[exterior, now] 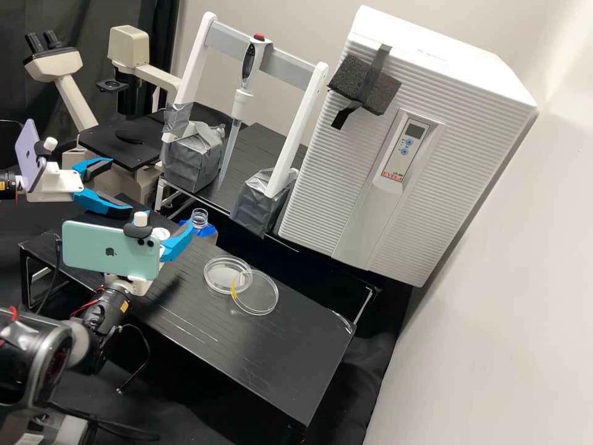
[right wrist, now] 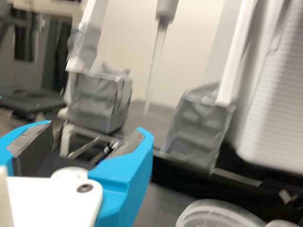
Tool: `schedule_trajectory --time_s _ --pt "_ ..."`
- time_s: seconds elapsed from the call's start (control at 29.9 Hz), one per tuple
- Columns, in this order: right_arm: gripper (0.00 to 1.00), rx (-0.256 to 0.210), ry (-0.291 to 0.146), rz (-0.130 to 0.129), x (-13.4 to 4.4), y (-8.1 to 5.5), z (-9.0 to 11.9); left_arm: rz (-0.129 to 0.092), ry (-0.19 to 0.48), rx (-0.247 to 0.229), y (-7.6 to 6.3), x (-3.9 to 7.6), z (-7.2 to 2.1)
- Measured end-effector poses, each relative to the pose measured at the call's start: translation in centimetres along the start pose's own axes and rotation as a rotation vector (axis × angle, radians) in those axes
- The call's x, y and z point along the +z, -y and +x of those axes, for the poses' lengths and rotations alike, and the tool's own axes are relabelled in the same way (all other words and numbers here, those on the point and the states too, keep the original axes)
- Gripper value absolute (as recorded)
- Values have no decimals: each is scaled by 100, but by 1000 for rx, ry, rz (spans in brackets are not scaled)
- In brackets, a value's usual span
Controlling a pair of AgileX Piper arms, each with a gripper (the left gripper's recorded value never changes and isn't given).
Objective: Open the bottle
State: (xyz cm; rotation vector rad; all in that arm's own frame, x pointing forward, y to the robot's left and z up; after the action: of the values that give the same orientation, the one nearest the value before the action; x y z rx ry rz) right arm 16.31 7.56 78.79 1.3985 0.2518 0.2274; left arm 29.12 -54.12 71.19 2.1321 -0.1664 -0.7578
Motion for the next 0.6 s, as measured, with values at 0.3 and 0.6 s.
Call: schedule_trajectory --time_s 0.3,0.6 --pt "100 50 -27 13 4 -63 -59 24 -16 6 -4 0 3" --pt "100 41 -45 11 -6 -58 -58 120 -55 82 -38 24 -21"
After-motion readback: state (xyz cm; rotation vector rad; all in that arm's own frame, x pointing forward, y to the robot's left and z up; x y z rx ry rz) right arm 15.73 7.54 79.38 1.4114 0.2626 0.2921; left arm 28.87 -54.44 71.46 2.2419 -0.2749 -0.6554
